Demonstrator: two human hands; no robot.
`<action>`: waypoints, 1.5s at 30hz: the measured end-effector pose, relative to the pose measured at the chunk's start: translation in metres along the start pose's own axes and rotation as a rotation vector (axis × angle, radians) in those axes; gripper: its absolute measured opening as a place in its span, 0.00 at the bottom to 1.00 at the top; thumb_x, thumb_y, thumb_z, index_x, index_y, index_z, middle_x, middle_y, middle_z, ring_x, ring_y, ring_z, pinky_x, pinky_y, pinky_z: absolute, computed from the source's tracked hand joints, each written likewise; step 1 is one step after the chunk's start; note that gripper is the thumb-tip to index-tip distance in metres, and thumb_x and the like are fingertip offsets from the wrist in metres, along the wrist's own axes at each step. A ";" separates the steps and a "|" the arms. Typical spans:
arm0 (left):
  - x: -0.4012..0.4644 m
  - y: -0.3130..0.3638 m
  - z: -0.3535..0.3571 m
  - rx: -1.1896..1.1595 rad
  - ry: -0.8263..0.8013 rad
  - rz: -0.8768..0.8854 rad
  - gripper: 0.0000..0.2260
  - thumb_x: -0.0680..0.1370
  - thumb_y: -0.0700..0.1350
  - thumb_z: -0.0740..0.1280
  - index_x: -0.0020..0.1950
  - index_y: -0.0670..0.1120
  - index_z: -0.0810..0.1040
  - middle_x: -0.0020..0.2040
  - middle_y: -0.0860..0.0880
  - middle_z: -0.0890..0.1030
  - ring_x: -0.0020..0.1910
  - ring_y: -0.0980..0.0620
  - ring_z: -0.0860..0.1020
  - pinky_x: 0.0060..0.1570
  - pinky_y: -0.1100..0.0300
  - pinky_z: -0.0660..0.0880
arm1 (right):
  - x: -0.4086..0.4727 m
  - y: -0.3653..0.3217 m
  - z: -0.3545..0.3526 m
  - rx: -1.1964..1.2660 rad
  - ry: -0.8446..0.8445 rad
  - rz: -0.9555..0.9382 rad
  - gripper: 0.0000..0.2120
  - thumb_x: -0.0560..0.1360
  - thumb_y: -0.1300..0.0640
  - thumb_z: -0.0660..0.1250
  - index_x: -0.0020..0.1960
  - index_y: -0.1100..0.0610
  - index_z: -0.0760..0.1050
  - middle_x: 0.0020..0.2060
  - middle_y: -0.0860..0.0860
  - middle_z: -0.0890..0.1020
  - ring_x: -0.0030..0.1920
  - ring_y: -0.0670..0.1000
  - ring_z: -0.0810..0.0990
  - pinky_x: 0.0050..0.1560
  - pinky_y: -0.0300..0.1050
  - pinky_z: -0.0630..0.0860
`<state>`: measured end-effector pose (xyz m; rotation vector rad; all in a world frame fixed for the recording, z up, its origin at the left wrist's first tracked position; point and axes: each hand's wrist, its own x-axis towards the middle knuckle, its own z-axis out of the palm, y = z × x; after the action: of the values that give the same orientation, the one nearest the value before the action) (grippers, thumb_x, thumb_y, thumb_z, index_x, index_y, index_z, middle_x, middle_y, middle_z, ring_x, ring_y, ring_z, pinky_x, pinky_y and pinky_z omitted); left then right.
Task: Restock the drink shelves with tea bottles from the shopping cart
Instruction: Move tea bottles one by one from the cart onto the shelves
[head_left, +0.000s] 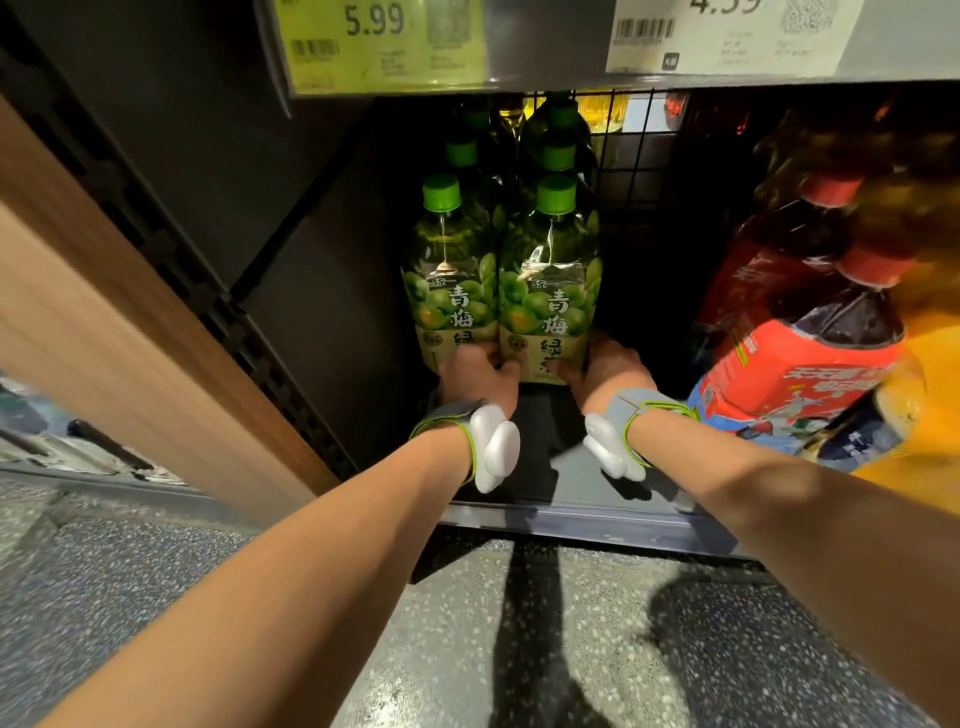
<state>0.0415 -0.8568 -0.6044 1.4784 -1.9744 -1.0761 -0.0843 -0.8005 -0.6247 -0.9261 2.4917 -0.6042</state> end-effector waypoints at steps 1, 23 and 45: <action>-0.001 0.001 -0.001 -0.010 0.003 0.001 0.11 0.76 0.50 0.68 0.55 0.47 0.83 0.51 0.46 0.84 0.55 0.46 0.79 0.48 0.65 0.68 | -0.002 0.000 -0.001 0.003 0.000 0.001 0.25 0.75 0.43 0.64 0.67 0.55 0.67 0.61 0.57 0.77 0.60 0.61 0.76 0.55 0.48 0.73; -0.116 0.065 -0.065 -0.083 -0.140 0.250 0.11 0.77 0.50 0.64 0.52 0.47 0.84 0.50 0.50 0.84 0.53 0.53 0.79 0.52 0.67 0.68 | -0.174 0.005 -0.083 0.339 0.204 0.047 0.16 0.78 0.49 0.62 0.63 0.55 0.72 0.55 0.52 0.81 0.58 0.57 0.77 0.60 0.54 0.74; -0.295 0.368 -0.224 -0.126 -0.511 0.151 0.07 0.73 0.54 0.67 0.46 0.54 0.80 0.47 0.48 0.84 0.51 0.48 0.81 0.58 0.51 0.77 | -0.431 -0.059 -0.447 0.523 0.447 0.391 0.21 0.75 0.49 0.68 0.65 0.57 0.72 0.57 0.55 0.80 0.56 0.56 0.79 0.50 0.46 0.75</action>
<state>0.0852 -0.6062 -0.1489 1.0358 -2.2529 -1.5939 0.0155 -0.4336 -0.1300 -0.1072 2.5639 -1.3453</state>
